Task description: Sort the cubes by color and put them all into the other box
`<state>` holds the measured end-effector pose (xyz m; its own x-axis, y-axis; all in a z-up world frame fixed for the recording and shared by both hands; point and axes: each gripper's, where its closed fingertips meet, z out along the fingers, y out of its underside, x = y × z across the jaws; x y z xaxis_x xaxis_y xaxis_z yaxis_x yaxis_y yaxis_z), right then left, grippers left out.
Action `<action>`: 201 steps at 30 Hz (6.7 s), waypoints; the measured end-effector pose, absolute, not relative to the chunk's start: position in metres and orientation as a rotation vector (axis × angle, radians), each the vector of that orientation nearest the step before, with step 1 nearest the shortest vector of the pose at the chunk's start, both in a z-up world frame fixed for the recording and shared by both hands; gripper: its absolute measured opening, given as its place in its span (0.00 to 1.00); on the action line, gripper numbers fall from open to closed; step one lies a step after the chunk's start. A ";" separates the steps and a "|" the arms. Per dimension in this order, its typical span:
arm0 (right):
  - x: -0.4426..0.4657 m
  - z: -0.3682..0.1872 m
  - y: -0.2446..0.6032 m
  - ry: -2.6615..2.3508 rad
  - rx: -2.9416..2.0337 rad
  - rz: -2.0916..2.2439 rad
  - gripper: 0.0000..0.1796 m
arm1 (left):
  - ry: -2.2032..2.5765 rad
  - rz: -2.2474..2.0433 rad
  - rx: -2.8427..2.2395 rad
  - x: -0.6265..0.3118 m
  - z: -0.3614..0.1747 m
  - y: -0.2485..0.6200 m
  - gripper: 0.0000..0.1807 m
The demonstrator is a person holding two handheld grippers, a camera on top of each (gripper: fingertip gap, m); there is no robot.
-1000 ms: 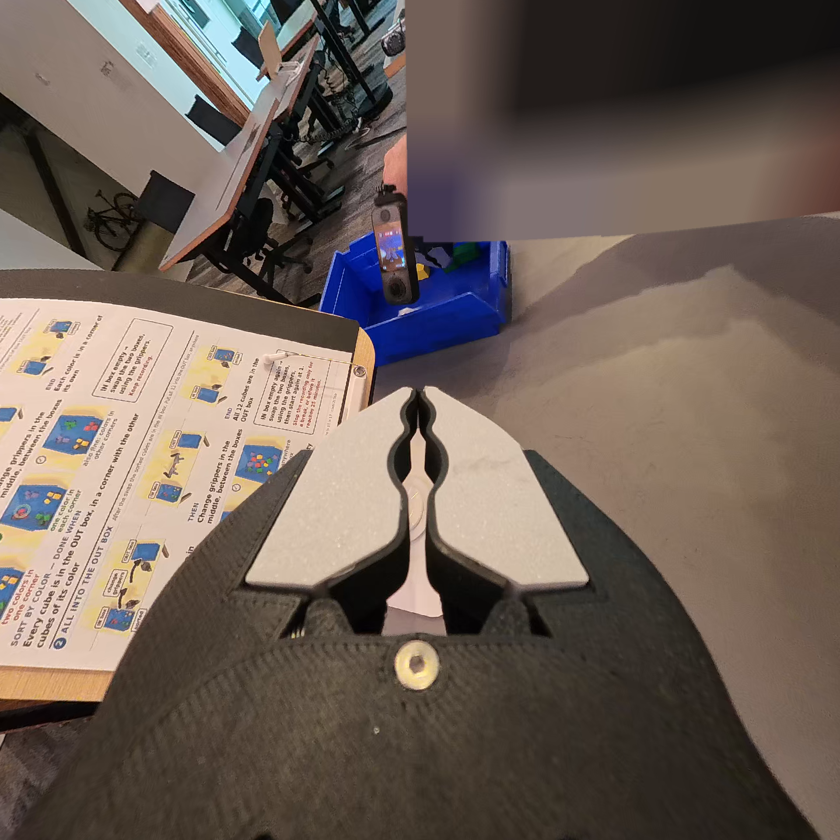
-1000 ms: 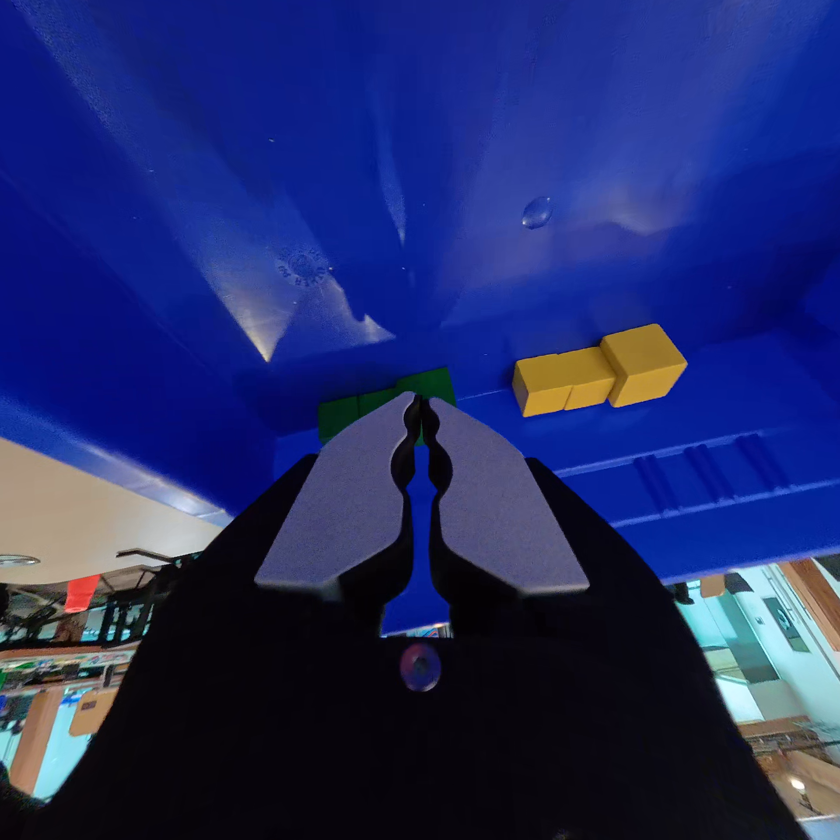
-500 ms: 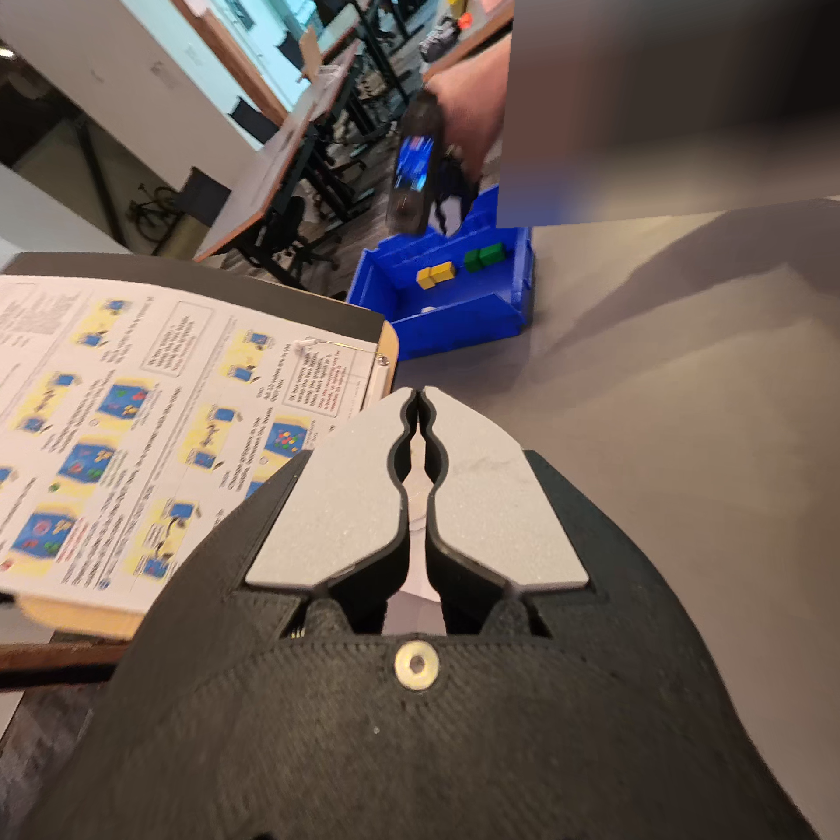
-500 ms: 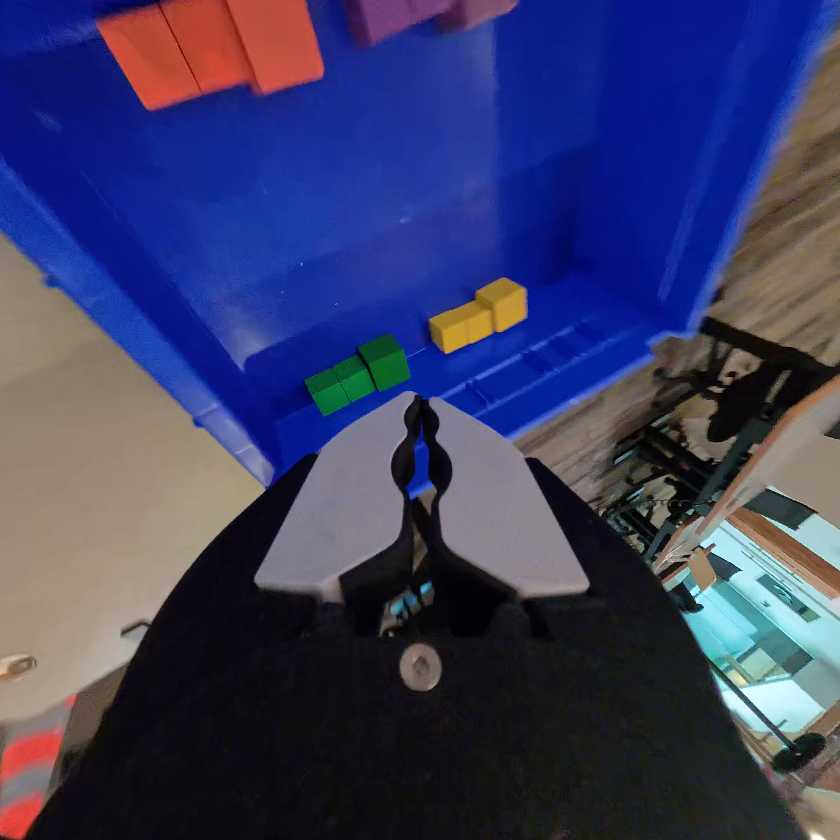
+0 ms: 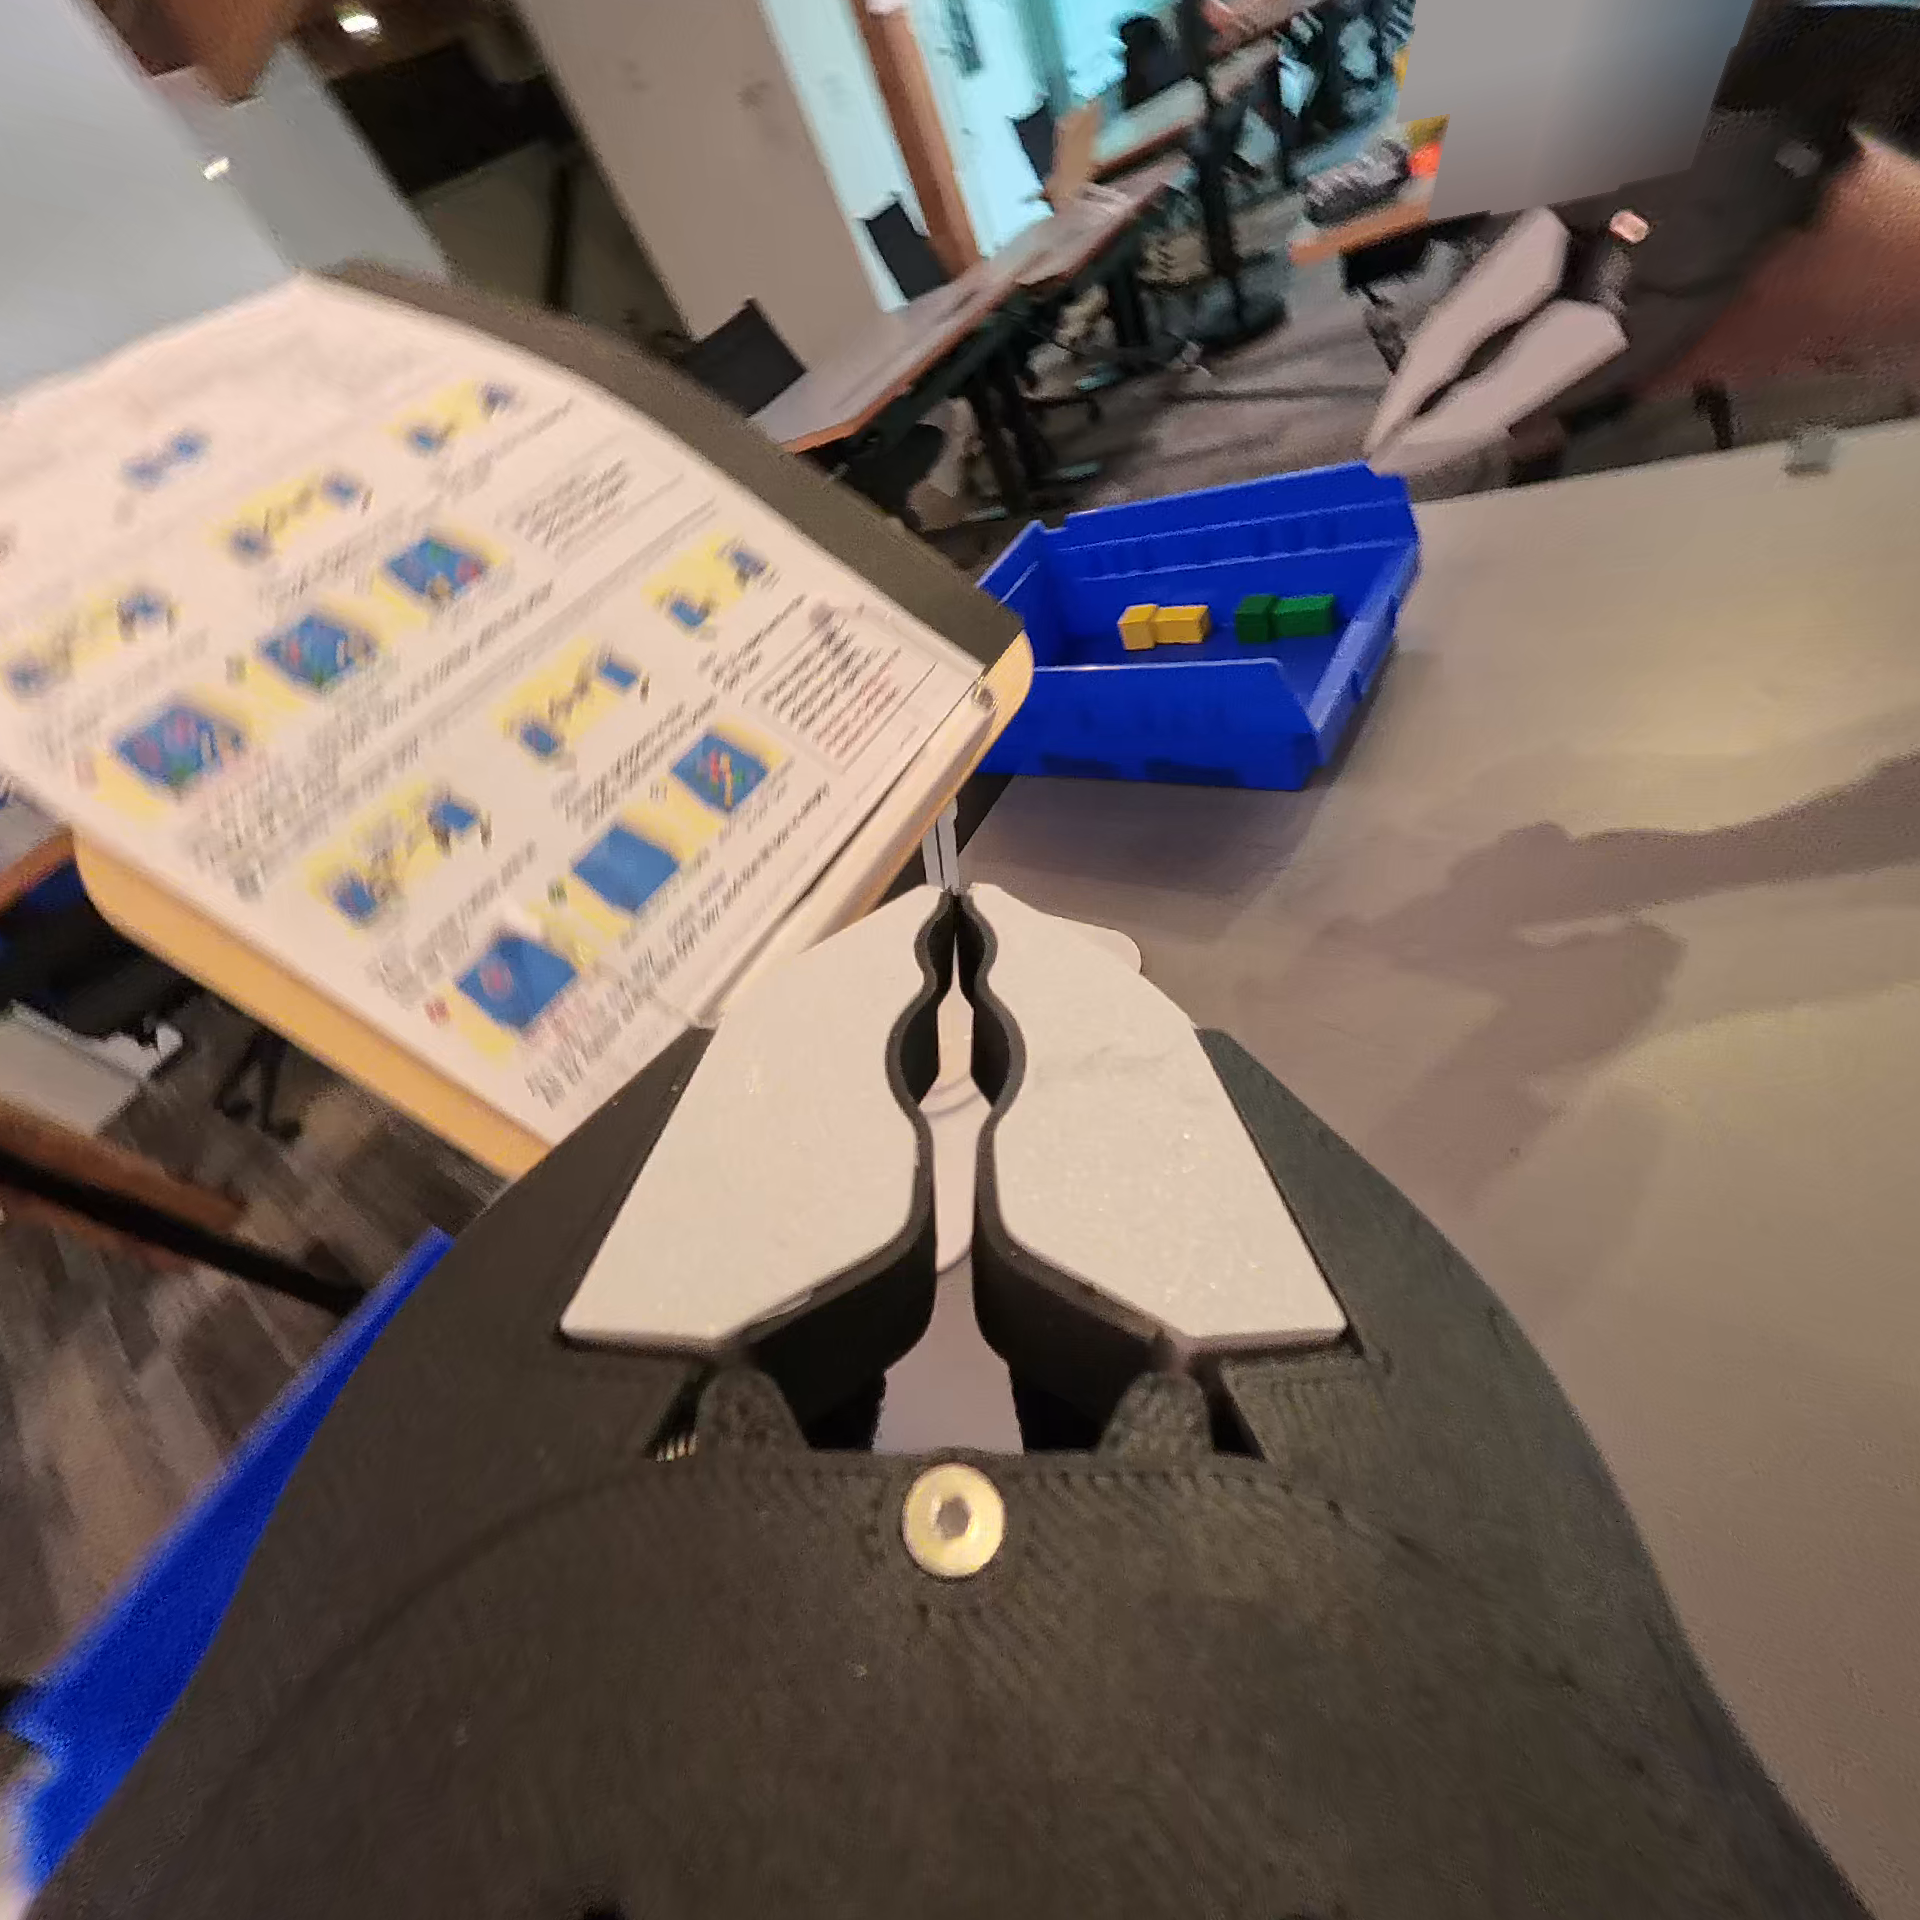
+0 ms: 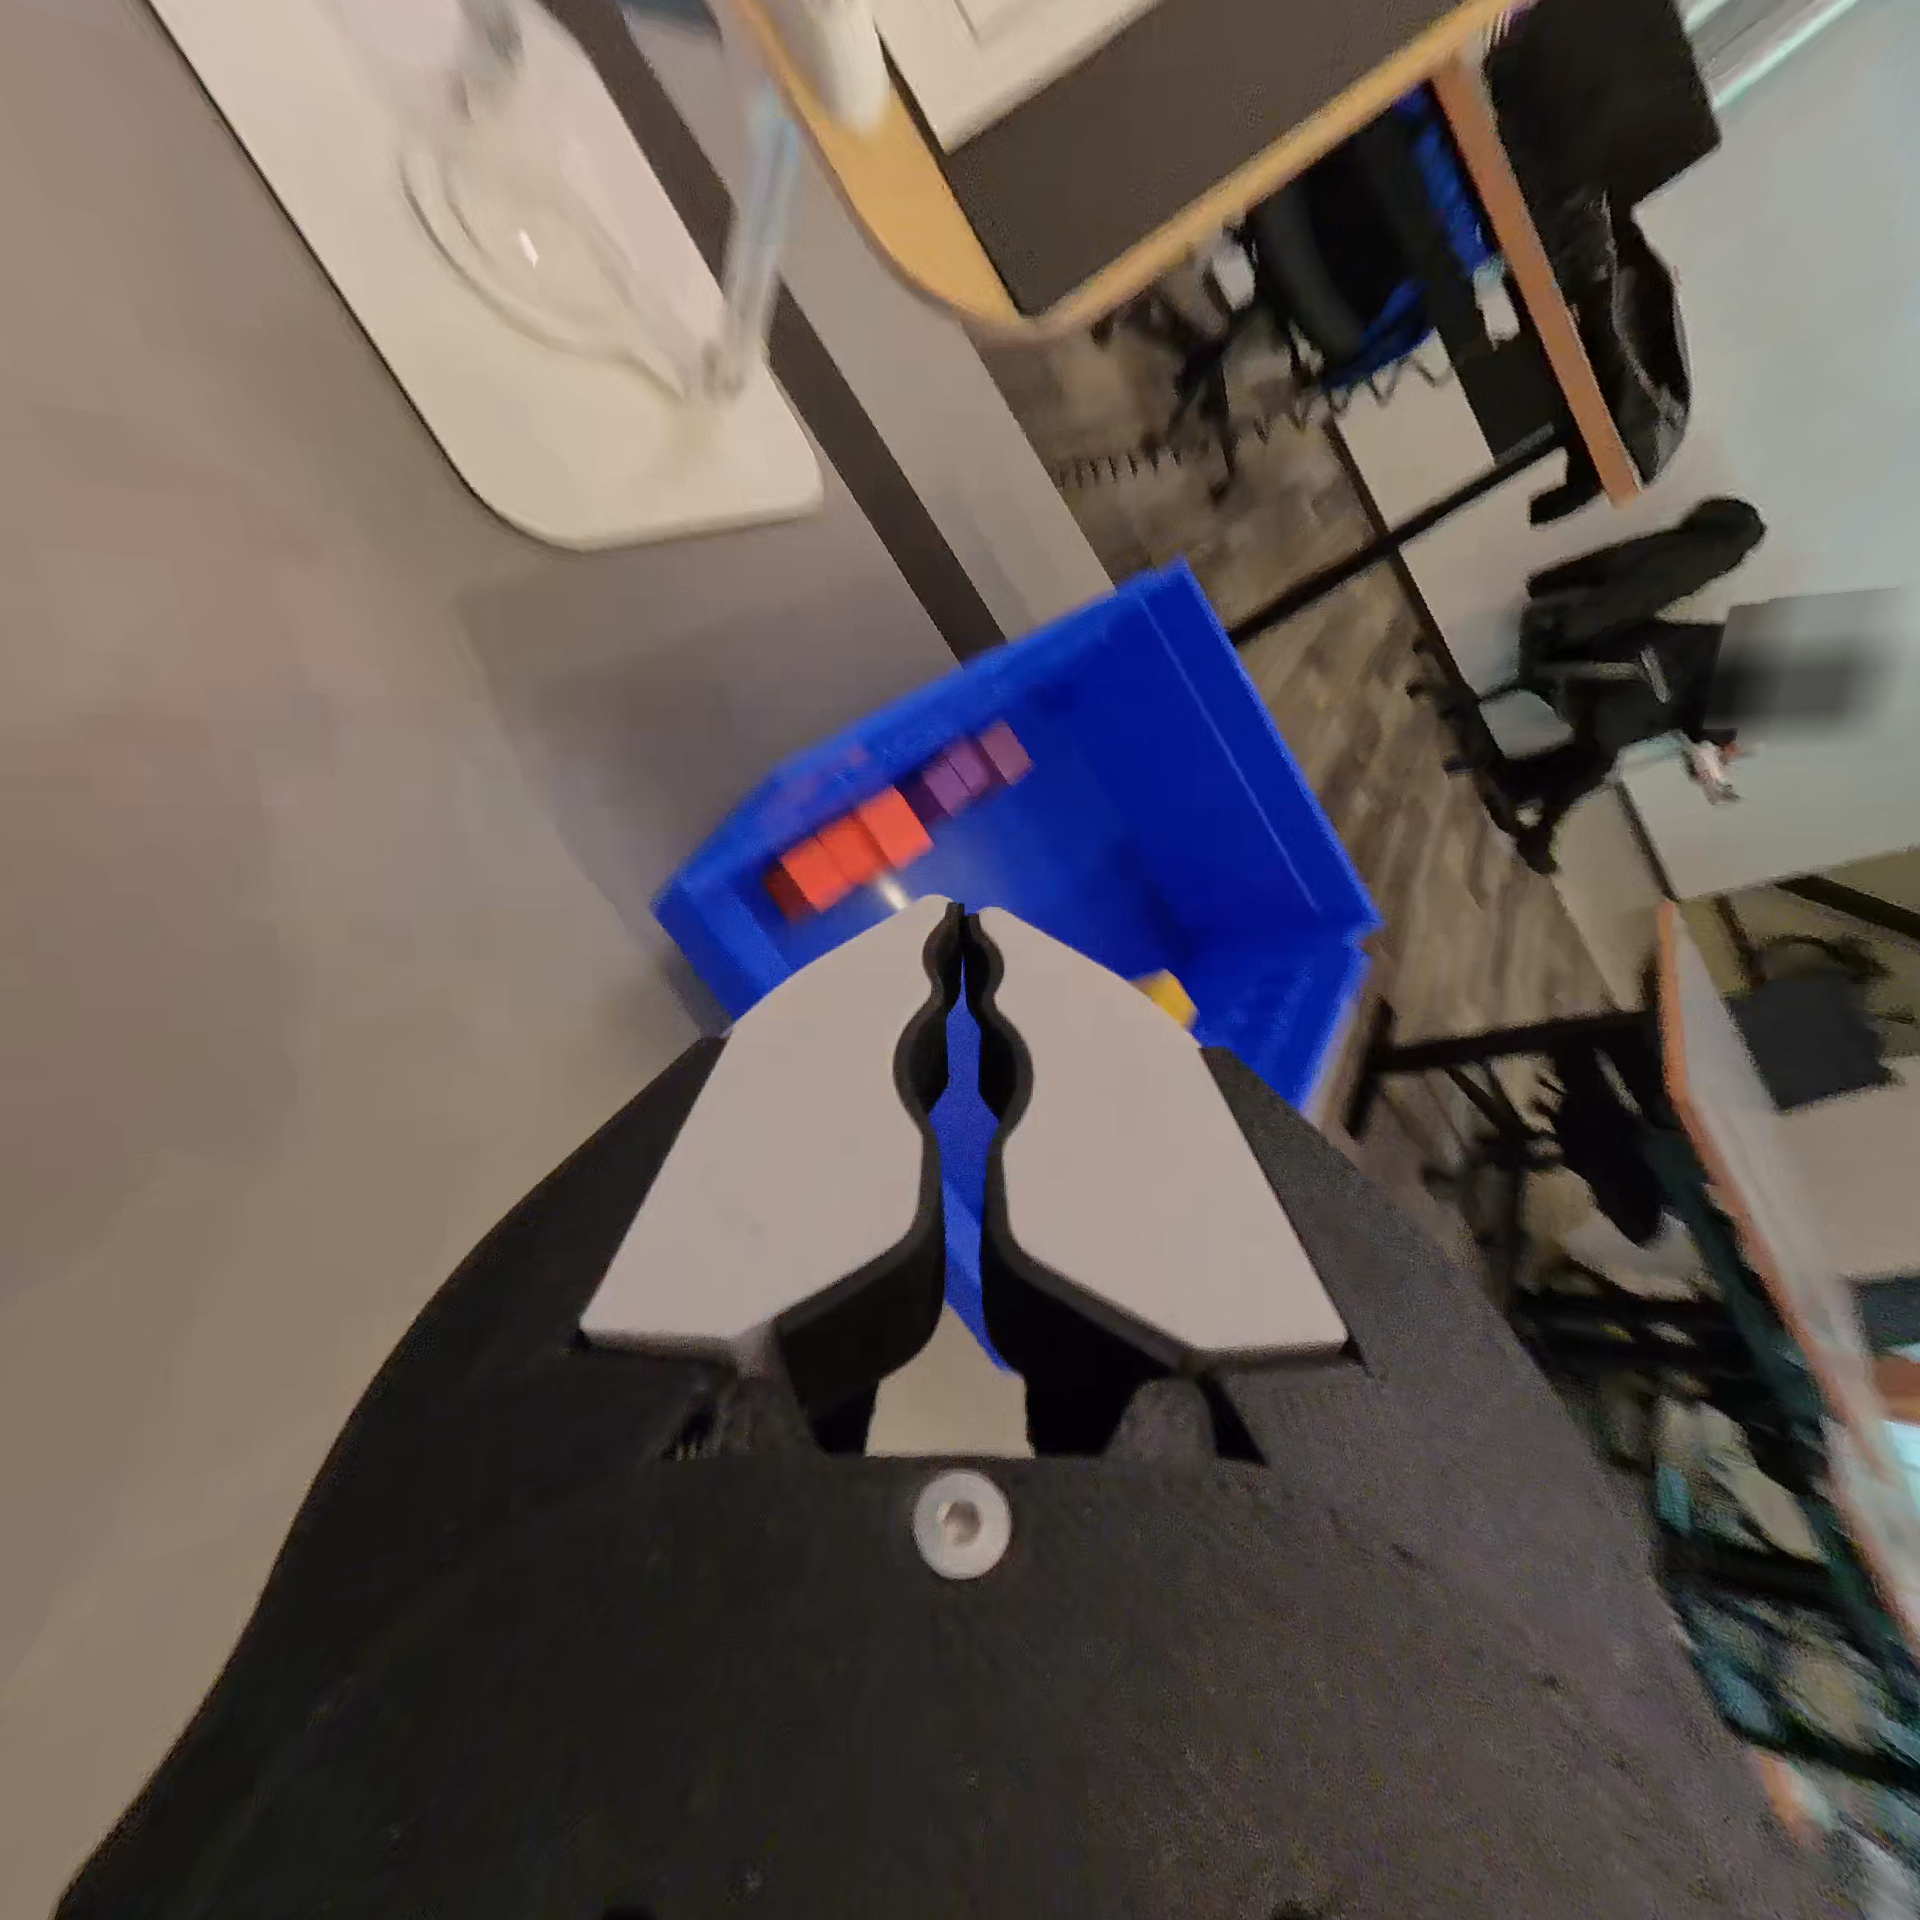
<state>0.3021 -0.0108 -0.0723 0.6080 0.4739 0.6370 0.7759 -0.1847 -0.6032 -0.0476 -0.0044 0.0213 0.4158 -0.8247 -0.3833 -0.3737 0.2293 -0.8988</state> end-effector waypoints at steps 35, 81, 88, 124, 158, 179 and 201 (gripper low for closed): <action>0.178 -0.133 -0.009 -1.047 -1.376 -0.245 0.33 | 1.074 -0.148 -1.459 -0.029 -0.142 0.015 0.31; 0.342 -0.069 -0.002 -0.534 -1.335 -0.476 0.43 | 0.786 -0.149 -1.428 -0.088 -0.114 0.043 0.34; 0.392 -0.073 0.003 -0.371 -1.369 -0.476 0.48 | 0.724 0.014 -1.366 -0.123 -0.093 0.046 0.37; 0.473 -0.143 0.050 -0.080 -1.713 -0.053 0.40 | 0.070 -0.227 -1.782 -0.338 -0.155 0.135 0.56; 0.472 -0.151 0.054 0.054 -1.778 0.072 0.03 | -0.104 -0.371 -1.815 -0.359 -0.163 0.144 0.03; 0.474 -0.151 0.052 0.040 -1.792 0.035 0.01 | -0.098 -0.402 -1.805 -0.356 -0.162 0.139 0.02; 0.475 -0.151 0.054 0.042 -1.785 0.033 0.18 | -0.100 -0.411 -1.789 -0.360 -0.160 0.132 0.02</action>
<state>0.4749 0.0539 -0.1511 0.9989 -0.0105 -0.0456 -0.0468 -0.2124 -0.9761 -0.3605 0.1317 -0.1602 0.9329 -0.1487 0.3279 0.2829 -0.2608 -0.9230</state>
